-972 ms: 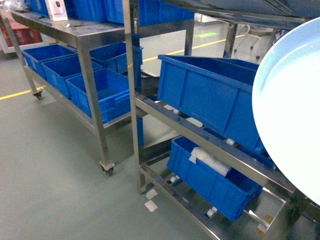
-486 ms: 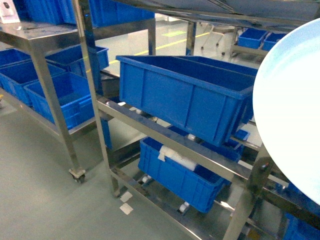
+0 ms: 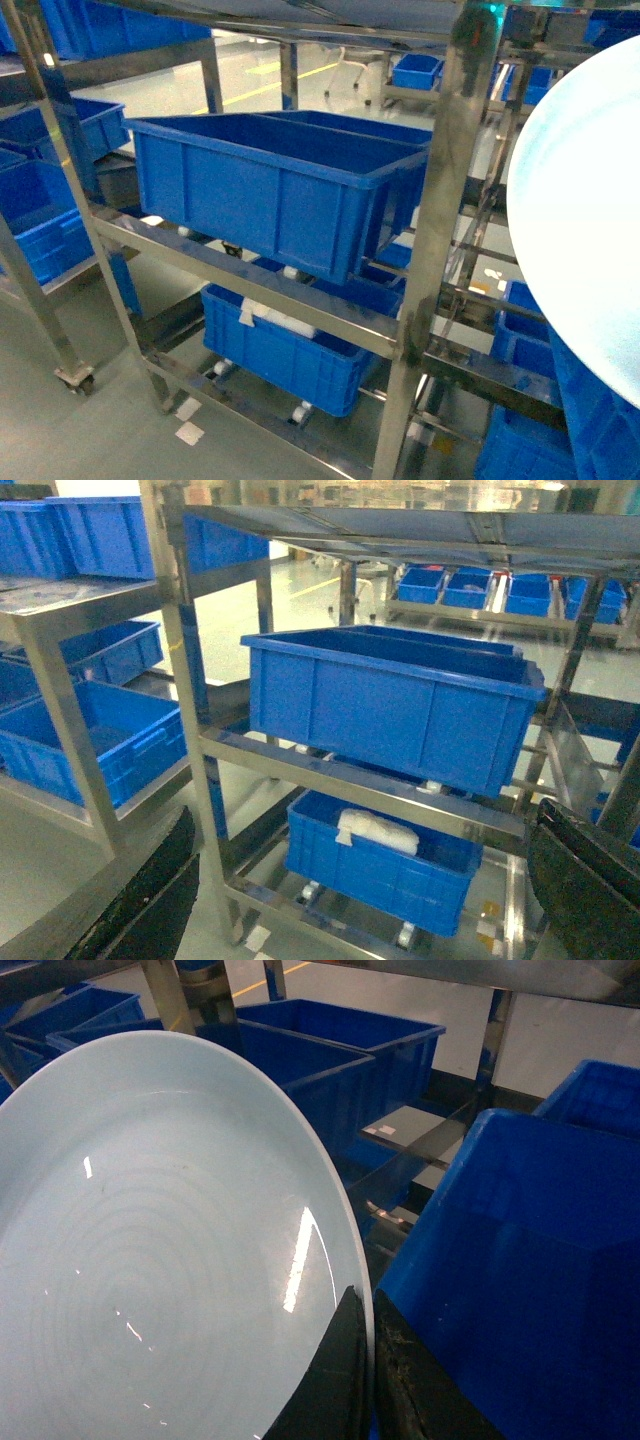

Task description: Place blue tray on left shelf second layer neatly

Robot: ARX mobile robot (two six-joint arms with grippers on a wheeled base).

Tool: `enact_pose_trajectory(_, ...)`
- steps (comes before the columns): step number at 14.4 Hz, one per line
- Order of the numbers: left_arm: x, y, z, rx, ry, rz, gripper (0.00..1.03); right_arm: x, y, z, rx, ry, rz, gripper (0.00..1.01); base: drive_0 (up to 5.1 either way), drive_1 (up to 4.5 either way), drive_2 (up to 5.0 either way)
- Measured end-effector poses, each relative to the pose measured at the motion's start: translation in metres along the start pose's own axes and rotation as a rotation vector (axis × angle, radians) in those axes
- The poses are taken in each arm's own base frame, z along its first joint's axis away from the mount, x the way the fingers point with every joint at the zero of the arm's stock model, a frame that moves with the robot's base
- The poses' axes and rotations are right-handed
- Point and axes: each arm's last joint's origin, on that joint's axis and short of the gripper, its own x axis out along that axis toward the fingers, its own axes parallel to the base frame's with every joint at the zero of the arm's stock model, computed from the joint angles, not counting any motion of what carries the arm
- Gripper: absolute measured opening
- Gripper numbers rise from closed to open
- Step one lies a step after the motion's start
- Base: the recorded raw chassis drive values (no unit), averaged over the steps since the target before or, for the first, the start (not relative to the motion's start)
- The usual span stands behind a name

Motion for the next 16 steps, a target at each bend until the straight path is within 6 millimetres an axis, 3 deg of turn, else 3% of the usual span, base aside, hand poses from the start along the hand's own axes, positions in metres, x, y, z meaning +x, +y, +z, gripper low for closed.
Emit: enact_pose_trajectory(16,0.0,0.0,0.0,0.0,0.0,0.0,0.98,0.0001,0.0,-0.0001,0.0,0.001,0.0,0.02,-1.5,-1.52,-1.5)
